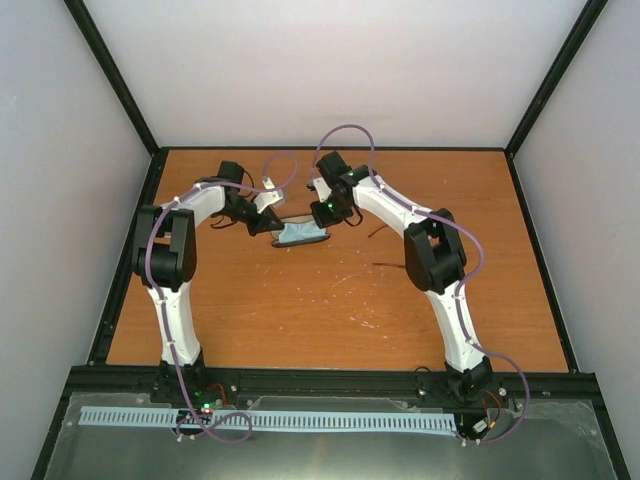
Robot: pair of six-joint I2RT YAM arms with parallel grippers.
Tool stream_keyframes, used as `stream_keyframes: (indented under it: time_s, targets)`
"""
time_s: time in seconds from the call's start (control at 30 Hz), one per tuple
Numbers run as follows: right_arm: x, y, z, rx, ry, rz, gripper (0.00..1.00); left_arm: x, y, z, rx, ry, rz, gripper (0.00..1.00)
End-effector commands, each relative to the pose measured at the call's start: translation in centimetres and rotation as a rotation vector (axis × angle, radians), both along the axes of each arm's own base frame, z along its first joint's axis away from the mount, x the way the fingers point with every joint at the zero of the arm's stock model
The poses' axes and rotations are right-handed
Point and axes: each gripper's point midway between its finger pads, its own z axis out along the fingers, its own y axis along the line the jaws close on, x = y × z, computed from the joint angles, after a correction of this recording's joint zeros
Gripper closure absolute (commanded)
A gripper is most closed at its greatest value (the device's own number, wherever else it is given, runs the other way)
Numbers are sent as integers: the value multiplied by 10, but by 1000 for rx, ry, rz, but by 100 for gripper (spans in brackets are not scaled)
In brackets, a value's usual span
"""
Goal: Organize the sunglasses
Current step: Place the glasses cleaning cloth in the sunglasses case.
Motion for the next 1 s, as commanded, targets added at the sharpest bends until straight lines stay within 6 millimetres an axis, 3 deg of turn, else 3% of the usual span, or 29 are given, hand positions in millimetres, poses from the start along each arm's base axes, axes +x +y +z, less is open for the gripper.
stream_keyframes:
  time_s: [0.0, 0.63, 0.97]
  targets:
    - [8, 1, -1, 10, -1, 2, 97, 11, 3, 4, -18, -33, -16, 99]
    - [24, -8, -9, -9, -6, -34, 97, 32, 9, -2, 0, -47, -21, 99]
    - [33, -7, -9, -6, -12, -45, 97, 32, 10, -7, 6, -28, -29, 99]
